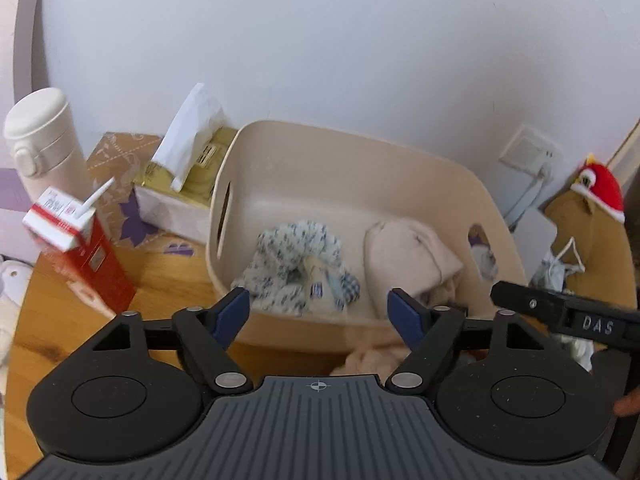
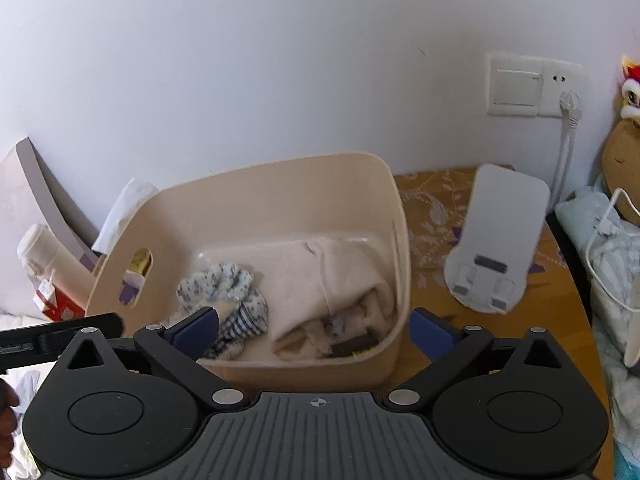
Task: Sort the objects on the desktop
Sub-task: 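Move both tools back to the table items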
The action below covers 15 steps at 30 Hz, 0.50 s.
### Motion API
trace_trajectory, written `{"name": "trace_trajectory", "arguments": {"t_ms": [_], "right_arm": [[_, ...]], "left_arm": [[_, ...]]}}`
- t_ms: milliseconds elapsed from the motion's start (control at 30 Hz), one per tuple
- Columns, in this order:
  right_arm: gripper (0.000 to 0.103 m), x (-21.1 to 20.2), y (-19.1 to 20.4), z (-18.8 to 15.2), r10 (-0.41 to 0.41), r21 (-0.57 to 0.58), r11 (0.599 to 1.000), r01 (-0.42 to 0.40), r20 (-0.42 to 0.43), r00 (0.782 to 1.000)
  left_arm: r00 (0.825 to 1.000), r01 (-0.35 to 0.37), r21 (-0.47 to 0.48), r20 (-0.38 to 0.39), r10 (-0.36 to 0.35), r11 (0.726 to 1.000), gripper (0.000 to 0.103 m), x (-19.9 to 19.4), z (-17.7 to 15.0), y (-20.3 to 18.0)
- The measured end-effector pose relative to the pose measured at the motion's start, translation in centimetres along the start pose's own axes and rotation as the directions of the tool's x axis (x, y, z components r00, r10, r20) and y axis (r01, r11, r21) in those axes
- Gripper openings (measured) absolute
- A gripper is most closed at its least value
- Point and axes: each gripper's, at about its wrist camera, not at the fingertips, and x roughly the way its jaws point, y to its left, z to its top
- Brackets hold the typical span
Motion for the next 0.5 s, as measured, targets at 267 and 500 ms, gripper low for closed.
{"name": "trace_trajectory", "arguments": {"t_ms": [267,500], "right_arm": [[0.103,-1.1,-2.0,-3.1,-0.045,0.015,0.999,0.046,-0.038,0.998],[0.103,-1.6,-3.7,-5.9,-0.097,0.017,0.995,0.099,-0.102,0.990]], "left_arm": [[0.998,-0.018,0.023,-0.060,0.019,1.000,0.078,-1.4,-3.6,0.5],[0.993,-0.037,-0.008,-0.111,0.036,0.999,0.078,-2.1,-6.3,1.6]]}}
